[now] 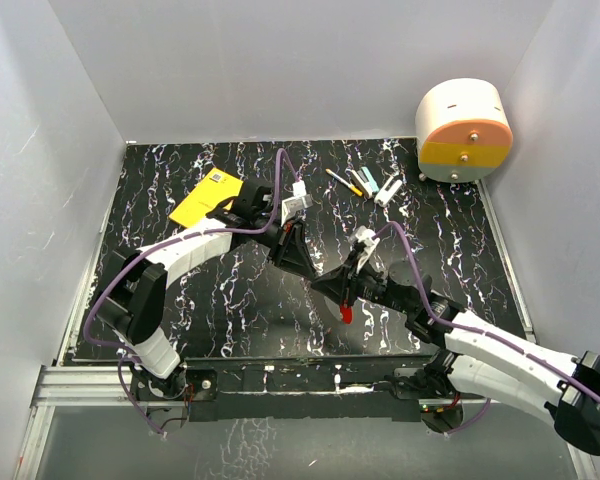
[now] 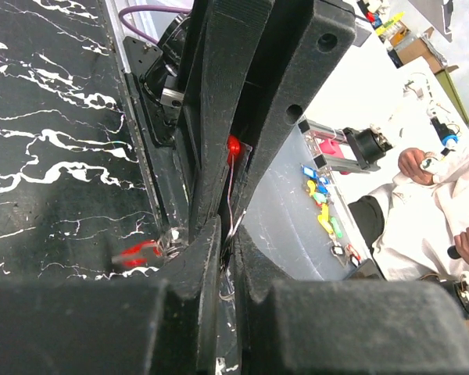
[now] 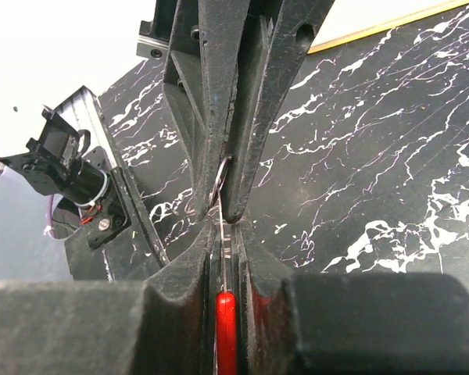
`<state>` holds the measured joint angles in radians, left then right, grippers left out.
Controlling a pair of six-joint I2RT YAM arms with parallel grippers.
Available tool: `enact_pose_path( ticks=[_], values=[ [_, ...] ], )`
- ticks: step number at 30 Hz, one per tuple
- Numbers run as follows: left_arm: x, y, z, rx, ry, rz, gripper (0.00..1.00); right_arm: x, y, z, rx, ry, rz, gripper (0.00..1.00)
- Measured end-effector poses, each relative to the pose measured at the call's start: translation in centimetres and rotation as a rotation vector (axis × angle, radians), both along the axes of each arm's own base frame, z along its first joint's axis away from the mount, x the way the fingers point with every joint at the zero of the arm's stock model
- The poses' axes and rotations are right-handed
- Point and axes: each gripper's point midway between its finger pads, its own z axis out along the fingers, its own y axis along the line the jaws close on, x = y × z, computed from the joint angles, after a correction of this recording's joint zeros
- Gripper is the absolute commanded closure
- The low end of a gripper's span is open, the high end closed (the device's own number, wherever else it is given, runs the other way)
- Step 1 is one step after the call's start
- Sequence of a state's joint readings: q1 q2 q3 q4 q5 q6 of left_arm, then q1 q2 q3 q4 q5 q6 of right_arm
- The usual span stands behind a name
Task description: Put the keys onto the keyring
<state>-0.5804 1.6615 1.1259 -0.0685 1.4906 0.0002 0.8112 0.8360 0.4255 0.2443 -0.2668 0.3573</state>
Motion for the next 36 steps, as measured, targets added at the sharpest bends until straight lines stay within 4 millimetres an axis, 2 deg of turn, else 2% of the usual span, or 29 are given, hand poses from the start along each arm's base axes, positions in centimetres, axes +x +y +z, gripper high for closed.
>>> enact_pose_path(
  ticks=[7, 9, 15, 20, 24, 26, 30, 36],
  values=[
    [0.1, -0.1, 0.1, -0.001, -0.023, 0.003, 0.80, -0.4, -0.3, 0.4, 0.012, -0.006, 0.001, 0.92],
    [0.1, 0.0, 0.2, 0.001, -0.035, 0.005, 0.74, -0.5, -0.5, 0.5, 0.010, -0.005, -0.001, 0.92],
    [1.1, -0.2, 0.3, 0.006, -0.102, -0.007, 0.68, -0.9, -0.8, -1.0, -0.036, 0.041, 0.007, 0.92],
    [1.5, 0.0, -1.3, 0.025, -0.095, -0.054, 0.65, -1.6, -0.8, -2.1, -0.070, 0.080, 0.035, 0.92],
    [1.0, 0.6, -3.4, 0.057, -0.030, -0.072, 0.65, -2.0, -0.9, -2.4, -0.083, 0.098, 0.050, 0.92],
    [0.5, 1.0, -3.6, 0.055, -0.030, -0.079, 0.64, -2.0, -0.9, -2.4, -0.085, 0.101, 0.051, 0.92],
    [0.1, 1.4, -2.6, 0.027, -0.070, -0.082, 0.62, -2.4, -1.0, -2.4, -0.088, 0.105, 0.063, 0.92],
    [-0.7, 1.8, -0.5, -0.028, -0.154, -0.087, 0.49, -3.5, -0.7, -2.7, -0.096, 0.142, 0.123, 0.92]
  ],
)
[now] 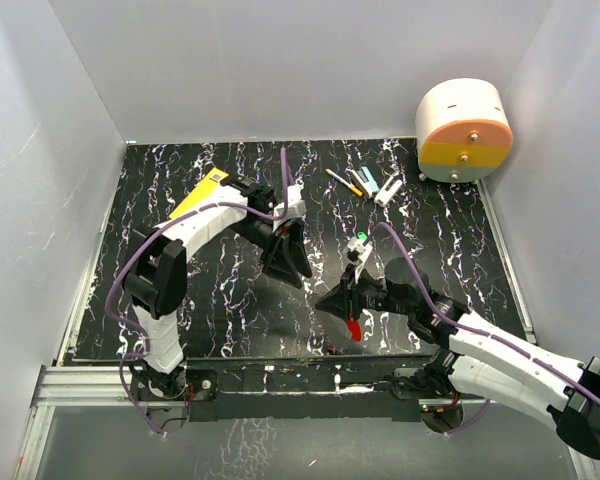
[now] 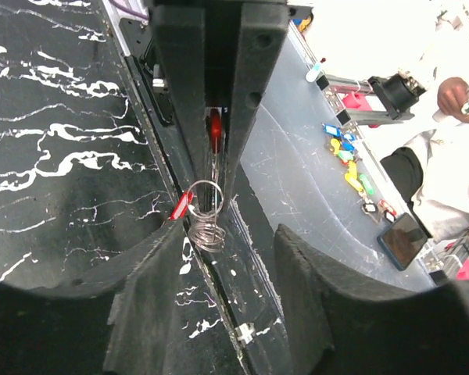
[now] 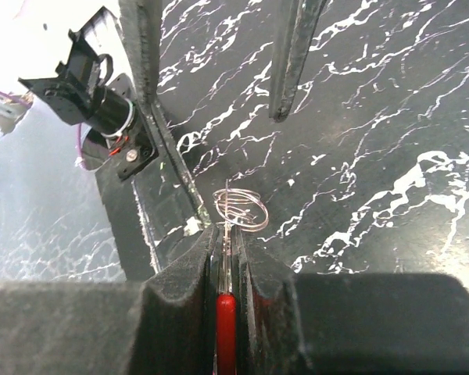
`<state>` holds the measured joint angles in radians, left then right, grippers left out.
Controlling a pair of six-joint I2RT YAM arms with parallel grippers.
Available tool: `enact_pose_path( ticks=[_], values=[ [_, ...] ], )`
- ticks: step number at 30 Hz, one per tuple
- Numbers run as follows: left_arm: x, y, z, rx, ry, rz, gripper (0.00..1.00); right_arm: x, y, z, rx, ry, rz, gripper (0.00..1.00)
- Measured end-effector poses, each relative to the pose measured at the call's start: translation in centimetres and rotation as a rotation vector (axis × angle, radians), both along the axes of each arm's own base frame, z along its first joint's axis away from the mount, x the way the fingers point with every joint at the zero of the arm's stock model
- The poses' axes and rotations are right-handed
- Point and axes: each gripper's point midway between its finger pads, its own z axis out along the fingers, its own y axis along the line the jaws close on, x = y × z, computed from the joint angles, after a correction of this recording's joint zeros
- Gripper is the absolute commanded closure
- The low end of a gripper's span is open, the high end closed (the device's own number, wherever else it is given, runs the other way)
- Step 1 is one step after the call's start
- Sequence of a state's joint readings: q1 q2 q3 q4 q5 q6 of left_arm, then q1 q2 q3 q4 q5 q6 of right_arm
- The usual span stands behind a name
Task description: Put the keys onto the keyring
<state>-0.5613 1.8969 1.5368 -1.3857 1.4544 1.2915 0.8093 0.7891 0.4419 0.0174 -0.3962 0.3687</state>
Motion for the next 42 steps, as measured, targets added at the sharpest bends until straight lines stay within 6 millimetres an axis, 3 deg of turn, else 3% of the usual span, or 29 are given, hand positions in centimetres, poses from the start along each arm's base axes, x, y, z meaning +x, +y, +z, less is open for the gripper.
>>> enact_pose_path(
  ticks=[6, 10, 20, 28, 42],
  values=[
    [-2.3, -0.4, 1.2, -0.036, -0.060, -0.059, 0.49, -1.1, 0.8, 0.6, 0.021, 0.039, 0.073, 0.92],
    [-3.7, -0.7, 0.4, -0.023, -0.063, -0.099, 0.48, -1.8, 1.1, 1.2, 0.041, 0.054, 0.113, 0.92],
    [-3.2, -0.7, -2.6, 0.072, -0.121, -0.069, 0.51, -2.4, 1.8, 1.2, 0.044, 0.105, 0.162, 0.92],
    [-4.5, -1.4, -1.0, 0.052, -0.236, -0.065, 0.60, -2.2, 1.8, 1.2, 0.044, 0.101, 0.156, 0.92],
    [-3.9, -1.6, -1.6, 0.086, -0.240, -0.031, 0.79, -1.5, 1.3, 1.5, 0.039, 0.065, 0.095, 0.92]
  ],
)
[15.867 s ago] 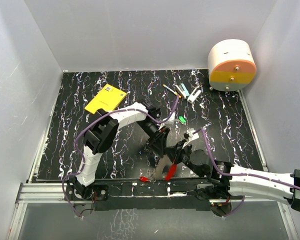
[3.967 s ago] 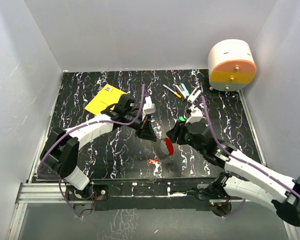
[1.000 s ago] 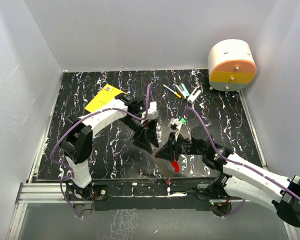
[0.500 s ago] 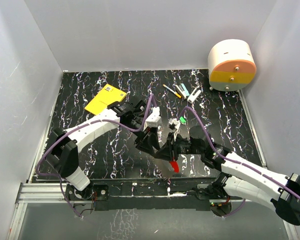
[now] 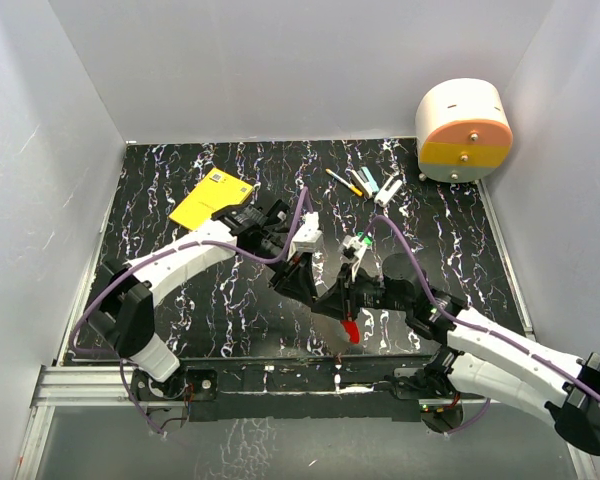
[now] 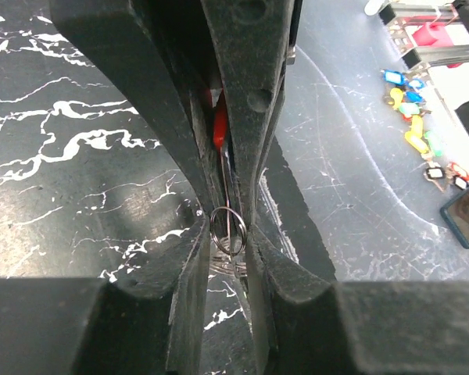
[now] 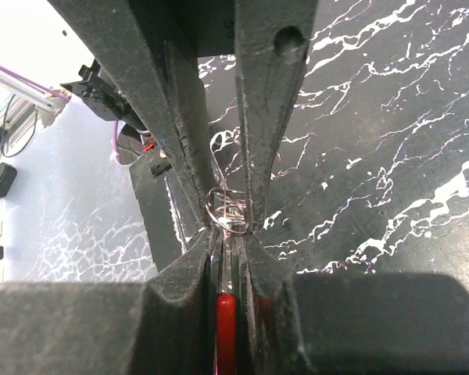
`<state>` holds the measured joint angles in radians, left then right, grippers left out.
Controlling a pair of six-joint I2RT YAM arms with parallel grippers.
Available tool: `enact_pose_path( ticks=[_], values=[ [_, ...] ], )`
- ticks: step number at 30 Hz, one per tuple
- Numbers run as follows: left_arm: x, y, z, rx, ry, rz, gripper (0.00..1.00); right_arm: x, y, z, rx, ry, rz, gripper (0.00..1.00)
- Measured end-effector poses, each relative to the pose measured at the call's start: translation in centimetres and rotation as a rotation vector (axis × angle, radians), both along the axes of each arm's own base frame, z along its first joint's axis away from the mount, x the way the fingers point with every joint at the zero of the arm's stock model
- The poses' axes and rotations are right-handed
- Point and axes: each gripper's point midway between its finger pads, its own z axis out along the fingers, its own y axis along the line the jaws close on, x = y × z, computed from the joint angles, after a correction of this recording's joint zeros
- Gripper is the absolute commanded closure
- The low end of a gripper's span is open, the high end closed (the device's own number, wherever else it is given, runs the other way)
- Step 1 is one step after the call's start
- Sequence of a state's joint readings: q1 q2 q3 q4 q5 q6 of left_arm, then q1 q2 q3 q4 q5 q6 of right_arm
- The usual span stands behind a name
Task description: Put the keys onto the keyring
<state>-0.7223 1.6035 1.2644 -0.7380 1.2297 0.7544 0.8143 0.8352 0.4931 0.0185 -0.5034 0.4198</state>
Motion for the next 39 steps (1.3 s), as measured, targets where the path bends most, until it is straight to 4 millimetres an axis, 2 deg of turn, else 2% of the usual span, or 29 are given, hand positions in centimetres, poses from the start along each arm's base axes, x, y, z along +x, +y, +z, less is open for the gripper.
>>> enact_pose_path(
  ticks=[9, 13, 15, 17, 19, 21, 24, 30, 35, 39],
  values=[
    [0.8, 0.1, 0.2, 0.019, -0.070, 0.067, 0.84, 0.5, -0.5, 0.2, 0.010, -0.029, -0.048, 0.92],
    [1.0, 0.0, 0.0, 0.033, -0.059, 0.087, 0.86, 0.7, -0.5, -0.3, 0.010, -0.031, -0.059, 0.91],
    [1.1, -0.1, -0.1, 0.042, -0.051, 0.099, 0.87, 0.7, -0.6, -0.5, 0.011, -0.030, -0.062, 0.82],
    [1.3, -0.2, -0.1, 0.045, -0.052, 0.109, 0.87, 0.6, -0.6, -0.7, 0.014, -0.026, -0.064, 0.67],
    [1.6, -0.3, -0.1, 0.046, -0.054, 0.120, 0.88, 0.5, -0.6, -0.7, 0.020, -0.016, -0.065, 0.57],
    [1.9, -0.4, -0.1, 0.045, -0.062, 0.130, 0.87, 0.5, -0.6, -0.7, 0.029, -0.011, -0.067, 0.54],
    [2.2, -0.4, 0.0, 0.040, -0.067, 0.134, 0.87, 0.2, -0.7, -0.4, 0.043, -0.015, -0.063, 0.53],
    [2.2, 0.1, 0.0, -0.019, -0.078, 0.100, 0.87, 0.0, -1.2, 1.6, 0.096, -0.064, -0.082, 0.51],
    [1.4, 1.0, 0.1, -0.083, -0.056, 0.052, 0.85, 1.0, -3.0, 3.8, 0.144, -0.158, -0.196, 0.58],
    [0.9, 1.3, 0.6, -0.132, -0.053, 0.020, 0.84, 1.7, -4.3, 4.9, 0.176, -0.219, -0.269, 0.58]
  ],
)
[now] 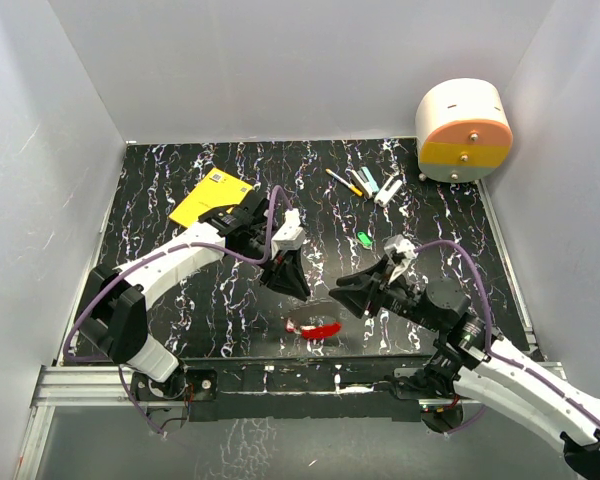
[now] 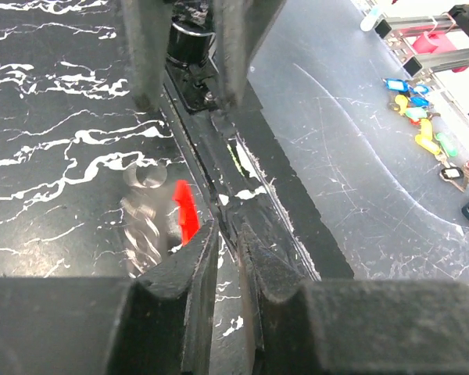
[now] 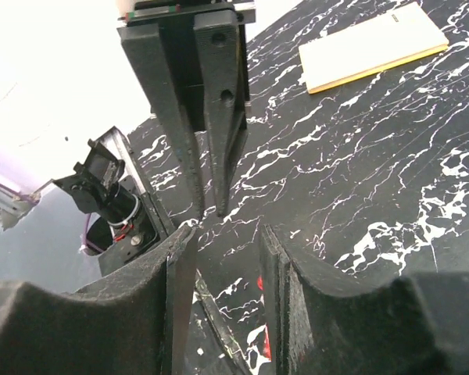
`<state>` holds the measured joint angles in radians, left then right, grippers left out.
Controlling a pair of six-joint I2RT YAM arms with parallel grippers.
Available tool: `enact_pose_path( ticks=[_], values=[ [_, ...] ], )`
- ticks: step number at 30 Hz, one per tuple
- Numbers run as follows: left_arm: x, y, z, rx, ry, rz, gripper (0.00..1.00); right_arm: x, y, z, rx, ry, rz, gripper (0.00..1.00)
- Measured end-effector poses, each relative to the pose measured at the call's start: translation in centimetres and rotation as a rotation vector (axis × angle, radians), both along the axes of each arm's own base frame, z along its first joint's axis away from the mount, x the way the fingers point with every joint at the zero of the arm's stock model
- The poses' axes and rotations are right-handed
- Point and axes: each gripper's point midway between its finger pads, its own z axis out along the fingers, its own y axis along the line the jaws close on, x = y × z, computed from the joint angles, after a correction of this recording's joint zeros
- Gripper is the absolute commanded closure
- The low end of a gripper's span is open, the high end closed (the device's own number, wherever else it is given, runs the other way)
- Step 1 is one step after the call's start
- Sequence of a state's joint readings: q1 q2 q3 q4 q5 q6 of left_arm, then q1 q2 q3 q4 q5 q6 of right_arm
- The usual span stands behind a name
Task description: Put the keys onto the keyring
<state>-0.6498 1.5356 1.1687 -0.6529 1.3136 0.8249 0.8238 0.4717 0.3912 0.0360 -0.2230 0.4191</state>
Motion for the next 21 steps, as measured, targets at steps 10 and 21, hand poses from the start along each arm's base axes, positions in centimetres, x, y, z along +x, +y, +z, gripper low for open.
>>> enact_pose_path(
  ticks=[10, 21],
  values=[
    [-0.4, 0.2, 0.1, -0.019, -0.004, -0.019, 0.85, 1.9, 0.6, -5.2, -0.161, 0.108, -0.053, 0.58],
    [4.9, 0.8, -3.9, 0.233, -0.125, 0.242, 0.69, 5.2, -5.4, -10.9, -0.432, 0.508, -0.545, 0.62]
  ],
)
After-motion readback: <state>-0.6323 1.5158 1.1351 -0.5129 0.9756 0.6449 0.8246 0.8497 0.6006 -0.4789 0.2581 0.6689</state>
